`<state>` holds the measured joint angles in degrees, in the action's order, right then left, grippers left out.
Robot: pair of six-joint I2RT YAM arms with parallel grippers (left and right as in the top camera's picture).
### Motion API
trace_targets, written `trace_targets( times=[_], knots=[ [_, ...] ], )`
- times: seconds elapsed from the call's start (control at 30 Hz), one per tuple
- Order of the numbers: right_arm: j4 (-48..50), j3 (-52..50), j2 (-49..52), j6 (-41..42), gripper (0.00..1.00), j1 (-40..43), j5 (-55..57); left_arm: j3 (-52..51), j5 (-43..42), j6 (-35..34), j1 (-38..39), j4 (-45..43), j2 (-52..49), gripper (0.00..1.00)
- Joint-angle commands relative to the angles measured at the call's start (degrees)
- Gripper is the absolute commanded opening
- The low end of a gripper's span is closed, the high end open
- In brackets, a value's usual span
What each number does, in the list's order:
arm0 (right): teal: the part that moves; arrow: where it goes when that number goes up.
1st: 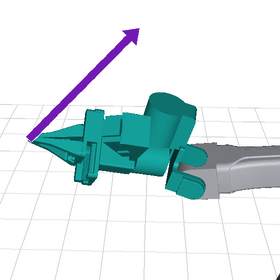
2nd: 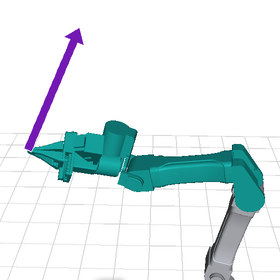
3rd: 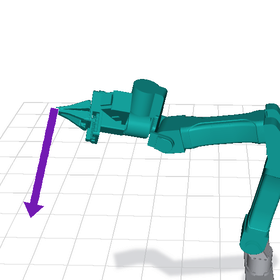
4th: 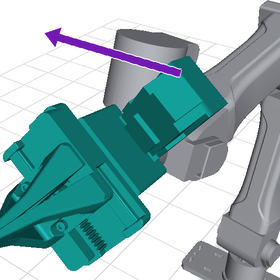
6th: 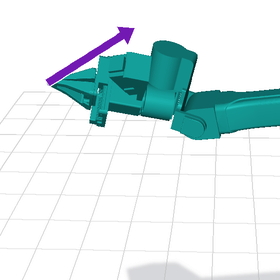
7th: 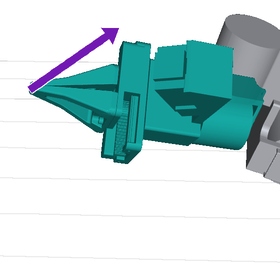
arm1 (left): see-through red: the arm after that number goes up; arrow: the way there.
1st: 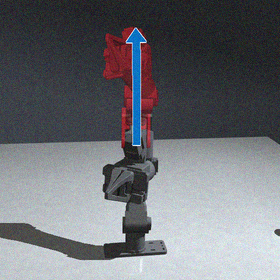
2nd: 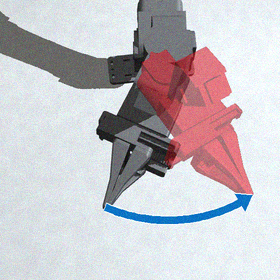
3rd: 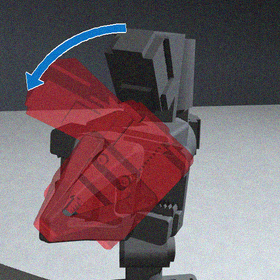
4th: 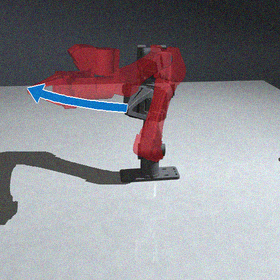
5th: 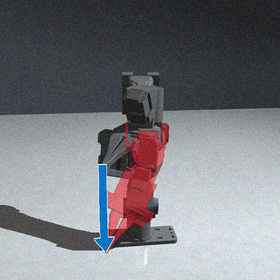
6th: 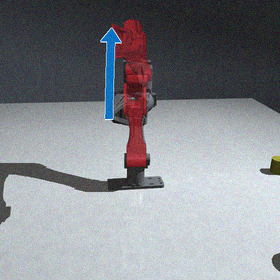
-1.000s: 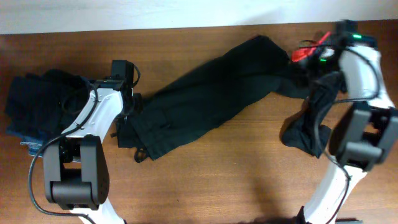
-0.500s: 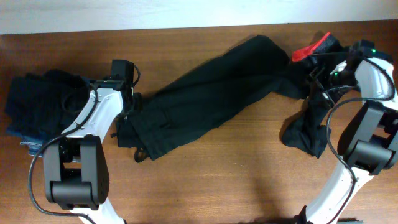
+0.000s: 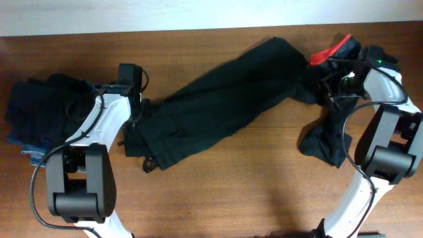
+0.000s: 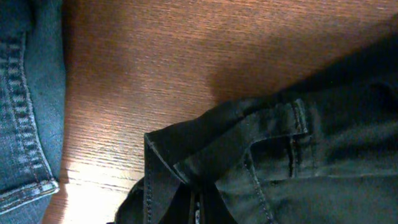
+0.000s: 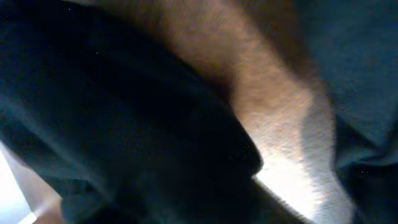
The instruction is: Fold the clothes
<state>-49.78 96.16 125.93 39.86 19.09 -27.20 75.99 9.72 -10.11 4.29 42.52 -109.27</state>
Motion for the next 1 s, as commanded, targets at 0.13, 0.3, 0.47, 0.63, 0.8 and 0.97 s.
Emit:
trace_targets(
  times=[0.13, 0.3, 0.47, 0.63, 0.8, 0.97],
  knots=[
    [-4.04, 4.48, -5.14, -3.78, 0.04, -1.14, 2.95, 0.63, 1.29, 2.49, -0.72, 0.39, 1.68, 0.0],
    [-22.62, 18.45, -6.67, -10.93, 0.04, -1.86, 18.91, 0.61, 1.31, 3.58, -0.72, 0.63, 1.68, 0.0],
    [-35.54, 31.8, -6.64, -15.67, 0.04, -2.47, 32.52, 0.63, 1.31, 3.74, -0.72, 1.29, 1.68, 0.0],
    [-34.51, 33.73, -6.21, -16.74, 0.04, -4.48, 33.75, 0.61, 1.75, 4.63, -0.72, 2.38, 1.68, 0.0],
    [-29.9, 33.7, -2.4, -16.68, 0.04, -8.59, 33.92, 0.63, 1.97, 4.66, -0.72, 3.13, 1.68, 0.0],
    [-22.08, 33.7, 3.74, -16.65, 0.08, -13.75, 33.88, 0.61, 1.99, 4.66, -0.72, 3.63, 1.68, 0.0]
  ],
)
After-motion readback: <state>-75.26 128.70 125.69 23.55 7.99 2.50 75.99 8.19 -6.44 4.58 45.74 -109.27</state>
